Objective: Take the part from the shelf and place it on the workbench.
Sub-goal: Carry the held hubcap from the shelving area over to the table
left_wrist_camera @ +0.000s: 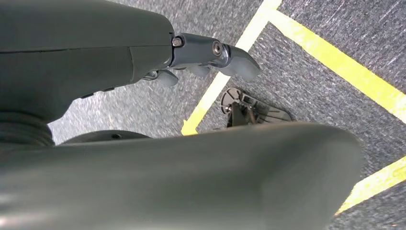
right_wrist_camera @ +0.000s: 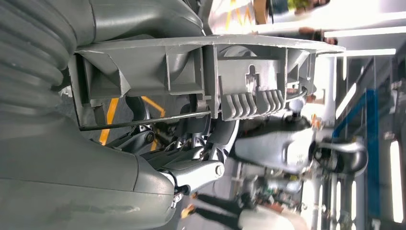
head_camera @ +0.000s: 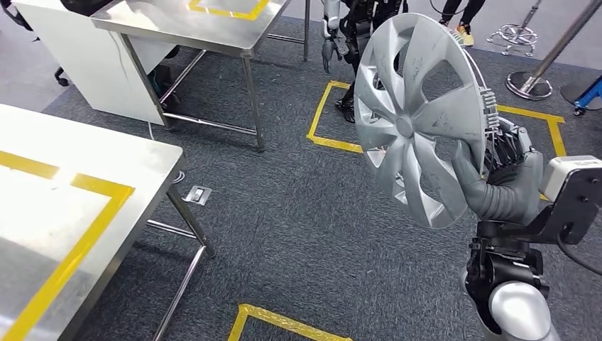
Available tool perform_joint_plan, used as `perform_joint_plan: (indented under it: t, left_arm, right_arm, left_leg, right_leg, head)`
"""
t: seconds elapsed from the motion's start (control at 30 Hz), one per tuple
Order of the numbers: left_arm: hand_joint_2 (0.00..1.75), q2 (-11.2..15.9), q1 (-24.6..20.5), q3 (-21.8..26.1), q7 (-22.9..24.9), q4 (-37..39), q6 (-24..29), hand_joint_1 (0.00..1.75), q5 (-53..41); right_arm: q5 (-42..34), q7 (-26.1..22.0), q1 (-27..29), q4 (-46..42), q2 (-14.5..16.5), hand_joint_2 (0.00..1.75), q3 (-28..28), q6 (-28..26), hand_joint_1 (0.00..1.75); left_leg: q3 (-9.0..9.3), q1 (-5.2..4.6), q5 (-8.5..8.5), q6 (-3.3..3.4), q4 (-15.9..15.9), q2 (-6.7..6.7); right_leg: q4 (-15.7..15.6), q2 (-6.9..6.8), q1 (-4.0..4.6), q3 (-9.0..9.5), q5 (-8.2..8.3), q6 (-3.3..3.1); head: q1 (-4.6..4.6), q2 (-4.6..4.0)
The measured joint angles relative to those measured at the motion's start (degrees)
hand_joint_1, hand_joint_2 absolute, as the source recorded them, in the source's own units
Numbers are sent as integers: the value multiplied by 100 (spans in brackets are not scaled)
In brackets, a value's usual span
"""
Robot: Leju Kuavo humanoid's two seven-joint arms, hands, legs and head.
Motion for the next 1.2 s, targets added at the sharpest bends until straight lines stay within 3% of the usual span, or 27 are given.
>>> perform_joint_plan:
  t: [0.07,0.13,0.23,0.3,0.33,0.43,0.5,0.57,0.6,0.73,0.83,0.9,0.97,1.03,1.13,1.2]
  left_arm:
    - [0,-1,1,0,31,0,3,0,10]
    - [0,-6,6,1,53,1,-3,0,15]
    - [0,-10,-2,4,73,1,-18,0,19]
    - [0,-13,1,4,73,1,-24,0,6]
    - [0,-14,5,3,70,1,-25,0,-5]
    - [0,-14,-1,2,32,1,-28,0,-44]
    - [0,-8,-5,1,3,1,-30,0,-67]
    - [0,3,7,0,-9,1,-31,0,-79]
    - [0,10,16,-1,-16,1,-31,0,-81]
    - [0,27,22,-2,-55,1,-37,0,-82]
    - [0,27,18,-2,-62,1,-40,0,-82]
    - [0,25,11,-2,-79,1,-47,0,-82]
    - [0,22,3,-3,-93,1,-40,0,-89]
    - [0,21,-9,-4,-96,1,-35,0,-99]
    - [0,18,-6,-8,-89,1,-51,0,-120]
    - [0,14,2,-23,-86,1,-59,0,-139]
  right_arm:
    - [1,-7,-3,-3,-1,175,-11,9,175]
    - [4,-15,-5,-10,-2,175,-13,16,175]
    - [15,-46,-5,-15,-3,175,-16,27,175]
    - [17,-56,11,-14,-3,175,-15,40,175]
    - [17,-58,17,-13,-3,175,-15,47,175]
    - [17,-74,-3,-14,-2,175,-11,66,175]
    - [16,-90,-30,-14,3,175,-4,84,175]
    - [15,-99,-43,-13,7,175,7,105,175]
    - [15,-99,-47,-12,12,175,16,116,175]
    - [19,-118,-64,-11,38,175,49,136,175]
    - [19,-121,-68,-11,39,175,51,136,175]
    - [21,-130,-65,-11,40,175,55,129,175]
    - [27,-138,-53,-11,42,175,58,110,175]
    - [36,-140,-51,-13,37,175,55,97,175]
    - [44,-141,-55,-14,33,175,49,94,175]
    - [46,-143,-59,-14,33,175,46,96,175]
  left_leg:
    - [-10,-4,34,69,-17,-100]
    - [-10,21,68,132,-38,-187]
    - [-21,36,92,182,-44,-334]
    - [-26,31,94,185,-36,-451]
    - [-26,30,94,185,-30,-510]
    - [-40,26,98,167,-7,-679]
    - [-97,36,126,108,2,-770]
    - [-142,59,168,25,-17,-853]
    - [-169,58,161,-6,-9,-837]
    - [-362,31,-101,-58,348,-471]
    - [-426,34,-172,-62,488,-430]
    - [-618,40,-325,-76,920,-355]
    - [-409,28,-199,-78,665,-142]
    - [-20,2,18,-28,37,13]
    - [-5,-6,25,68,-11,-88]
    - [-7,22,55,121,-30,-178]
  right_leg:
    - [9,-65,-1,-13,-2,60]
    - [173,26,-23,-104,-122,127]
    - [1165,260,-53,-563,-585,187]
    - [1648,290,-57,-807,-679,191]
    - [1585,299,-57,-791,-573,180]
    - [543,489,-61,-321,-50,98]
    - [117,620,-53,-110,31,49]
    - [44,576,-39,-77,29,10]
    - [3,523,-41,-62,53,-18]
    - [-121,381,-62,3,117,-107]
    - [-120,363,-59,0,117,-117]
    - [-110,284,-50,-15,112,-123]
    - [-57,106,-31,-34,78,-83]
    - [1,-39,-2,-52,46,-11]
    - [7,-141,-2,-78,27,78]
    - [207,-31,-21,-180,-140,155]
  head:
    - [17,0]
    - [45,0]
    - [144,0]
    - [186,0]
    - [206,0]
    - [262,0]
    - [272,0]
    - [268,0]
    - [261,0]
    - [152,0]
    - [142,0]
    - [116,0]
    - [34,0]
    - [-29,0]
    - [-2,0]
    - [29,0]
